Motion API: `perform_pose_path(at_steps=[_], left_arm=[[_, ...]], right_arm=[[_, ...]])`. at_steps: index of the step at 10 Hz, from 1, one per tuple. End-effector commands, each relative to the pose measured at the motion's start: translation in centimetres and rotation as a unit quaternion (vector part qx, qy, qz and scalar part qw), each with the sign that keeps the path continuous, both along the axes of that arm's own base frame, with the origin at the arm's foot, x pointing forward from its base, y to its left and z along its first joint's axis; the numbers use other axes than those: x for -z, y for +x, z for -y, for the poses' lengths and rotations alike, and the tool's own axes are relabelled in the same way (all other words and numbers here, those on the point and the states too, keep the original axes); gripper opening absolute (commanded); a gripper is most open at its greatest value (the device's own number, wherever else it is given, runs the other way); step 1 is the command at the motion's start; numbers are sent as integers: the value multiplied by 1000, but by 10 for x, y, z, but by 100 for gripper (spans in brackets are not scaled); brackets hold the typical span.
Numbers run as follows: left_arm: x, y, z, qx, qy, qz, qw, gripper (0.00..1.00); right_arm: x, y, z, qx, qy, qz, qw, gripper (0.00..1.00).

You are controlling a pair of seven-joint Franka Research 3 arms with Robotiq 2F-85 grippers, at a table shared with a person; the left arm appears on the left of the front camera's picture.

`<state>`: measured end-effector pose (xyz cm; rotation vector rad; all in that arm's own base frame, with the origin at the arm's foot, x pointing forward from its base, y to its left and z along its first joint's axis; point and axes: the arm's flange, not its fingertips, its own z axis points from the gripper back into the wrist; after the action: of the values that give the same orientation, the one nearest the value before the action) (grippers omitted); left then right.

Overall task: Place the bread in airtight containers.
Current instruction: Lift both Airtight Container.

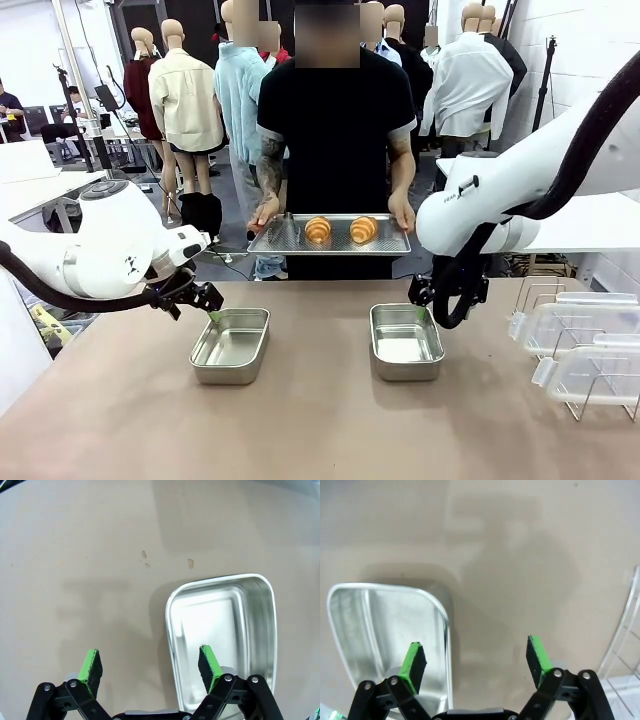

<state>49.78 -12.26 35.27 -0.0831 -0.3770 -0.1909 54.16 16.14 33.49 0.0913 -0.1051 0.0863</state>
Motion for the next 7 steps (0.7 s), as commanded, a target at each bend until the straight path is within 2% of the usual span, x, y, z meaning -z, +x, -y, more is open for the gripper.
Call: perform_pose_path(at_steps=[1, 4, 5, 6, 7], left_arm=[[9, 10, -1, -16, -12, -11, 1000, 100], [15, 14, -1, -15, -4, -24, 1000, 100], [21, 16, 0, -15, -3, -35, 999, 100], [26, 16, 1, -11, -1, -46, 999, 94], [28, 16, 4, -8, 1, -53, 999, 77]], right_arm=[[12, 5, -8, 1, -11, 18, 1000, 100], [21, 17, -18, -3, -30, 28, 999, 100], [23, 17, -21, -2, -44, 32, 999, 81], [23, 18, -23, -5, -44, 33, 999, 61], [23, 17, -25, -4, -44, 35, 998, 41]])
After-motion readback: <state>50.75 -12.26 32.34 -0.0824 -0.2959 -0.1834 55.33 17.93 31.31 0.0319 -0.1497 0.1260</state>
